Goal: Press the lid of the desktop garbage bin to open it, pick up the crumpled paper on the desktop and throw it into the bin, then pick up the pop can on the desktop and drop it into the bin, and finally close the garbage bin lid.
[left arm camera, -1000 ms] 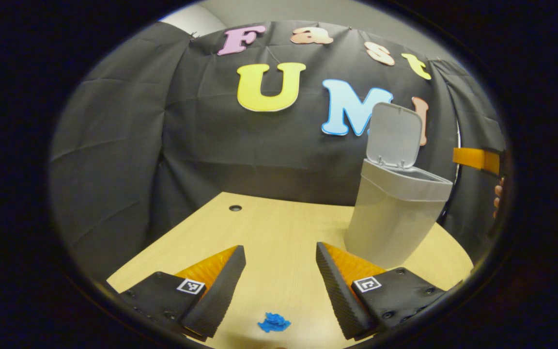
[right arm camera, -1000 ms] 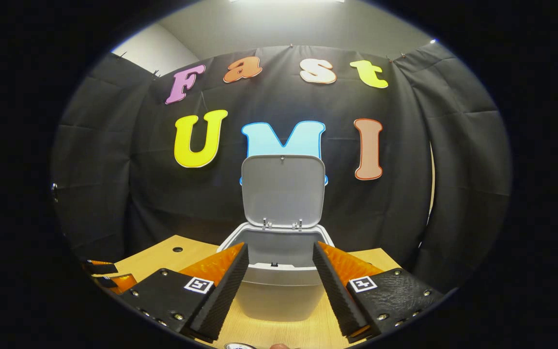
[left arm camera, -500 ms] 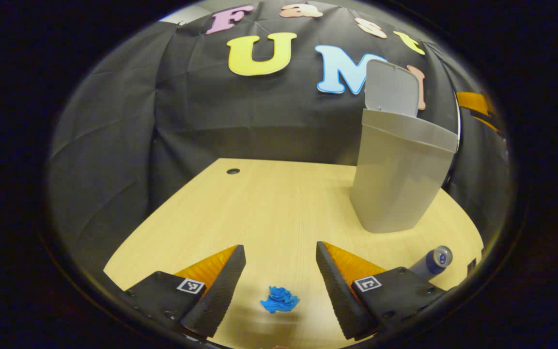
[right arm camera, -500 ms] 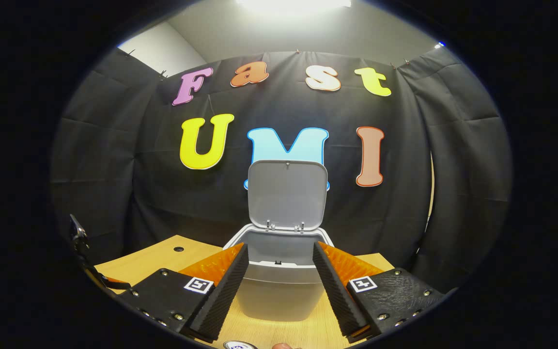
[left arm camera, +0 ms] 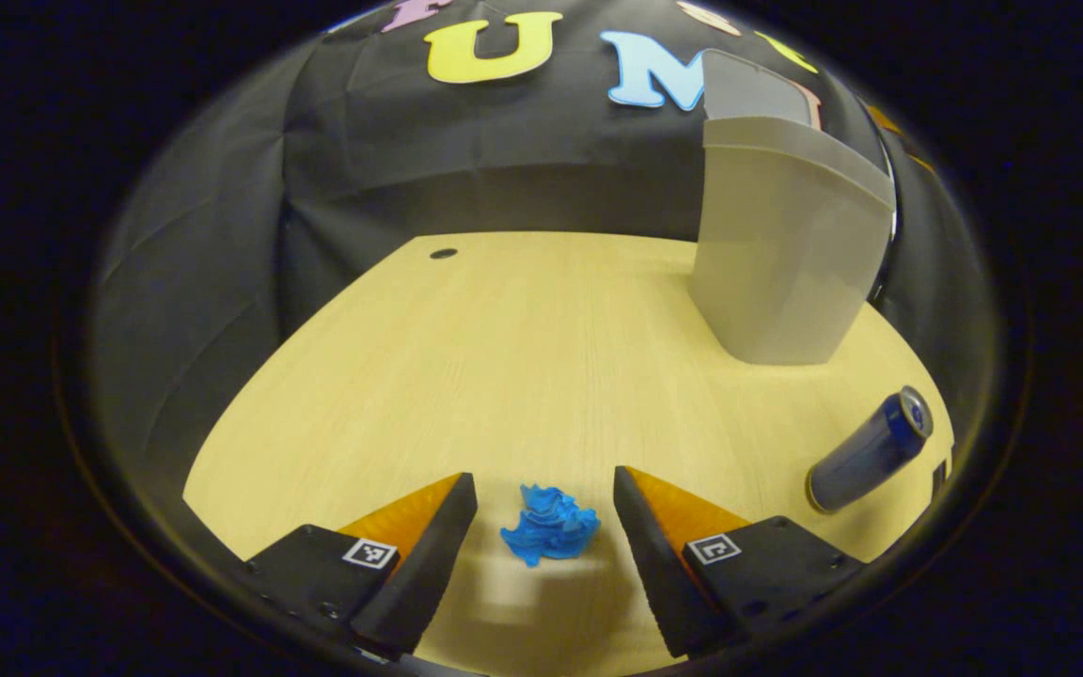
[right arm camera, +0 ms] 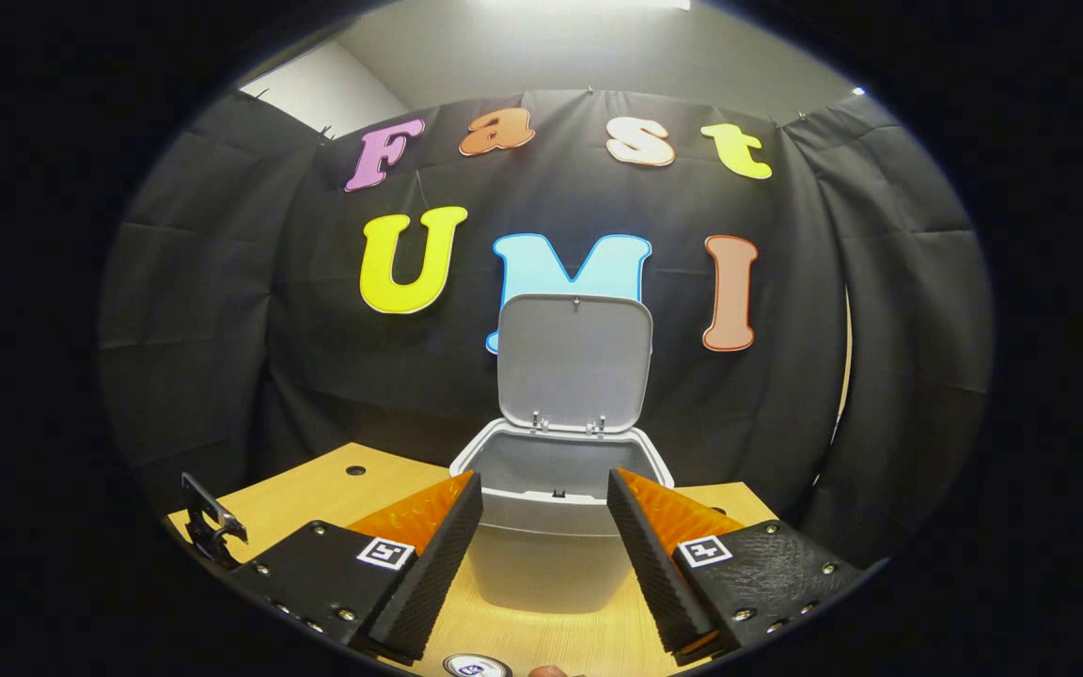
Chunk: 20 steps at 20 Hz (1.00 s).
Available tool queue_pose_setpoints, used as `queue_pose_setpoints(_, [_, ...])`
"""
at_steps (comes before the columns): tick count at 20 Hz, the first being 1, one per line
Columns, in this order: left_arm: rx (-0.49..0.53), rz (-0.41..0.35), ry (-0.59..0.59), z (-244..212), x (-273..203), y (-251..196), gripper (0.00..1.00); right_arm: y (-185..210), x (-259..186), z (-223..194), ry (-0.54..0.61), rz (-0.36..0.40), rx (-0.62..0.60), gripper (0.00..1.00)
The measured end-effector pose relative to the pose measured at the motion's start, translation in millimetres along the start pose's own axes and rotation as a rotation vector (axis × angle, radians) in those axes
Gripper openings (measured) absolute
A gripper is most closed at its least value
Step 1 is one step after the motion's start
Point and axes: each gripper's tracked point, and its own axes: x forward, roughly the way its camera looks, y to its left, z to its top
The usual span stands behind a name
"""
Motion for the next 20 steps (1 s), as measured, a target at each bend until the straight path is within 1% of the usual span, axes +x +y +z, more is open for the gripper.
queue_pose_setpoints(5, [-0.011, -0.014, 0.063, -17, 16, -1, 0.96, -12, -5, 0, 0.002, -0.032, -0.012, 0.87])
queue_pose_setpoints(7, [-0.008, -0.007, 0.071, -20, 20, -2, 0.84, -18, -7, 2, -0.003, -0.05, -0.008, 0.87])
queue_pose_setpoints(9, [0.006, 0.001, 0.068, -20, 22, 0, 0.77, -23, -7, 3, -0.006, -0.064, -0.006, 0.87])
queue_pose_setpoints(10, [0.016, 0.011, 0.07, -20, 22, 1, 0.71, -25, -6, 1, -0.003, -0.067, -0.004, 0.87])
queue_pose_setpoints(12, [0.022, 0.011, 0.07, -20, 22, 3, 0.54, -26, -5, 0, 0.0, -0.068, 0.003, 0.87])
queue_pose_setpoints(13, [0.026, 0.005, 0.062, -18, 24, 2, 0.54, -26, -5, 0, 0.0, -0.068, 0.006, 0.87])
queue_pose_setpoints(15, [0.023, 0.01, 0.059, -19, 24, 2, 0.39, -23, -3, 0, -0.001, -0.06, 0.007, 0.87])
queue_pose_setpoints(16, [0.035, 0.007, 0.061, -20, 23, 2, 0.36, -22, -2, 0, -0.001, -0.057, 0.006, 0.87])
queue_pose_setpoints(17, [0.036, 0.013, 0.053, -18, 23, 1, 0.36, -21, -2, 0, -0.001, -0.053, 0.005, 0.87])
queue_pose_setpoints(18, [0.042, 0.017, 0.054, -18, 23, 2, 0.27, -19, -1, 0, -0.002, -0.048, 0.005, 0.87])
queue_pose_setpoints(19, [0.05, 0.015, 0.048, -18, 24, 1, 0.28, -18, -1, 0, -0.004, -0.046, 0.006, 0.87])
queue_pose_setpoints(20, [0.052, 0.022, 0.038, -19, 20, 1, 0.27, -18, -1, 1, -0.007, -0.044, 0.007, 0.87])
